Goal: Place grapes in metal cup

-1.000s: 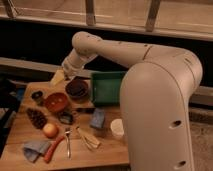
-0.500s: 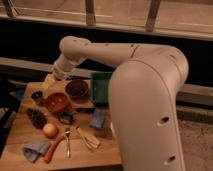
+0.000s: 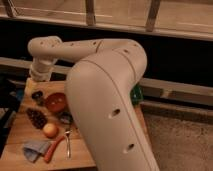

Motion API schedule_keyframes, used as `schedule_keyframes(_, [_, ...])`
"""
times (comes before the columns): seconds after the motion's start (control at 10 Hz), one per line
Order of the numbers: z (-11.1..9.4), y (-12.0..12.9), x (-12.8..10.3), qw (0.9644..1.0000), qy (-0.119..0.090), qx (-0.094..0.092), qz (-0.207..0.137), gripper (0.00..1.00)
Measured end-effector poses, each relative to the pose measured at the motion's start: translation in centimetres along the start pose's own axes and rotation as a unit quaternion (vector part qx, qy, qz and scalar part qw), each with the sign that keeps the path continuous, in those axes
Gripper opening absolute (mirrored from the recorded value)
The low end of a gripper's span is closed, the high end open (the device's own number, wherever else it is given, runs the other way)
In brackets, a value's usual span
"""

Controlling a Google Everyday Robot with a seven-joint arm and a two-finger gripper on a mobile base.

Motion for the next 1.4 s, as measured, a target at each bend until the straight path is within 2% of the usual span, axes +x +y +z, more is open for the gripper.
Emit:
schedule_keyframes(0.1, [0.7, 0.1, 0.1, 0.9997, 0.022, 0.006, 0.001, 0.74])
schedule_keyframes(0.2, [1.9, 0.2, 0.8, 0.9982, 0.058, 0.012, 0.005, 0.74])
schedule_keyframes(0.3, [2.3, 0.2, 1.7, 0.997, 0.076, 0.012, 0.015, 0.74])
schedule_keyframes(0.4, [2.4, 0.1, 2.7, 0.9963, 0.083, 0.004, 0.024, 0.74])
schedule_keyframes(0.5, [2.1, -0.2, 3.7, 0.9963, 0.08, -0.01, 0.031, 0.74])
schedule_keyframes(1.0, [2.4, 0.2, 3.5, 0.9965, 0.078, -0.015, 0.025, 0.74])
schedule_keyframes(1.1, [2.9, 0.6, 3.2, 0.9965, 0.079, -0.017, 0.02, 0.74])
schedule_keyframes(1.4, [6.2, 3.6, 0.0, 0.9958, 0.084, -0.036, -0.005, 0.74])
